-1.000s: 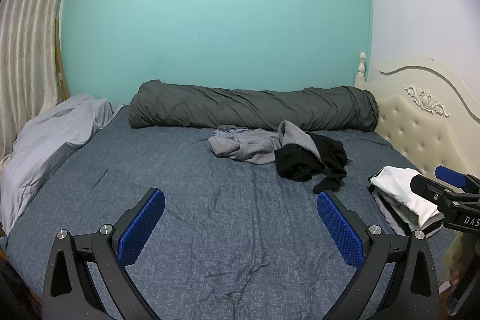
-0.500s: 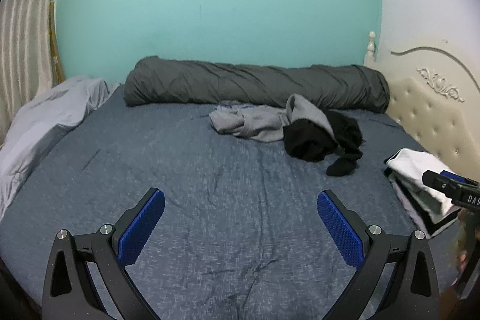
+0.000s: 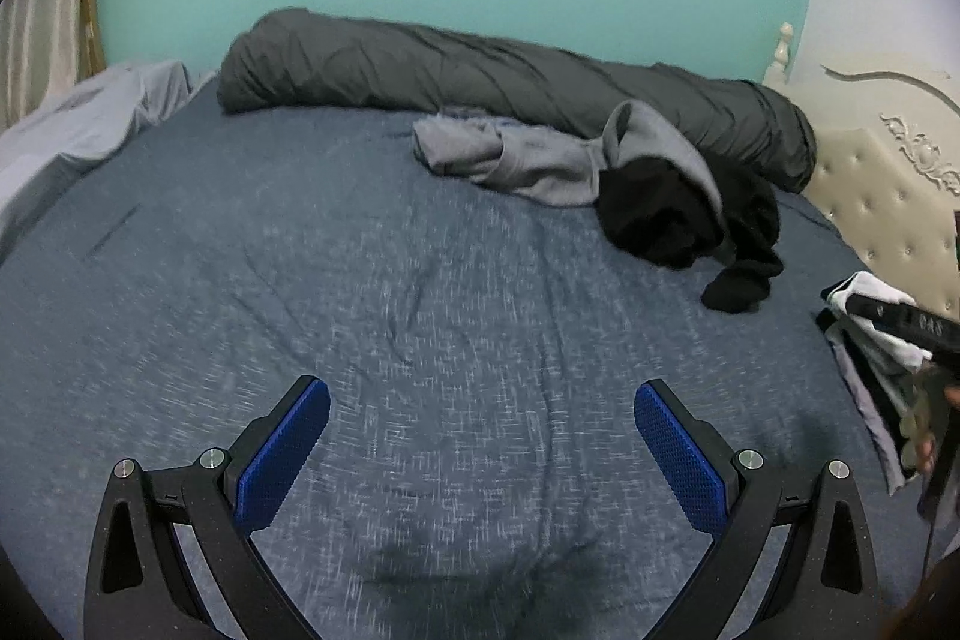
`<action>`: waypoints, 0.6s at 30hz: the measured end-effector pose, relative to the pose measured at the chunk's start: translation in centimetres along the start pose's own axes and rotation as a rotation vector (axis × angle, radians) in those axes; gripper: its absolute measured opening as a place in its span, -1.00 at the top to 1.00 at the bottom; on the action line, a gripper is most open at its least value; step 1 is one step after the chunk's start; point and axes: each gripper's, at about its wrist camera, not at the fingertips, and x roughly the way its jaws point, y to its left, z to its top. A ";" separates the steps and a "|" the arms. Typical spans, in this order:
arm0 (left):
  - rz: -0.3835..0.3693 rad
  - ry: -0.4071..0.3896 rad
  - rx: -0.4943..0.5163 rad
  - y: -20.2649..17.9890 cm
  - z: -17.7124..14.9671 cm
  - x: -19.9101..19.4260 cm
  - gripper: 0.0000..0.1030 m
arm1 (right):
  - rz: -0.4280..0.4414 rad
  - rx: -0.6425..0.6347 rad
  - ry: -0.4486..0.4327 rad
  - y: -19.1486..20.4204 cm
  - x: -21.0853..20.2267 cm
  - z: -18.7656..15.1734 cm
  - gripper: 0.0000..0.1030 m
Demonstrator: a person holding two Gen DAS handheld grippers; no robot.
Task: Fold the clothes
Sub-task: 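Reach the right tool to the black garment and close on it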
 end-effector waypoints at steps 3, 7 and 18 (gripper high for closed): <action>-0.003 0.013 -0.022 0.9 -0.7 2.4 -1.00 | 0.001 0.022 0.004 -0.8 3.3 1.2 -0.86; -0.003 0.028 -0.041 2.0 -1.8 4.8 -1.00 | -0.029 0.032 -0.004 -1.7 7.3 2.7 -0.86; -0.031 0.102 -0.059 3.0 -5.2 9.0 -1.00 | -0.019 -0.011 -0.018 -1.4 15.9 6.6 -0.87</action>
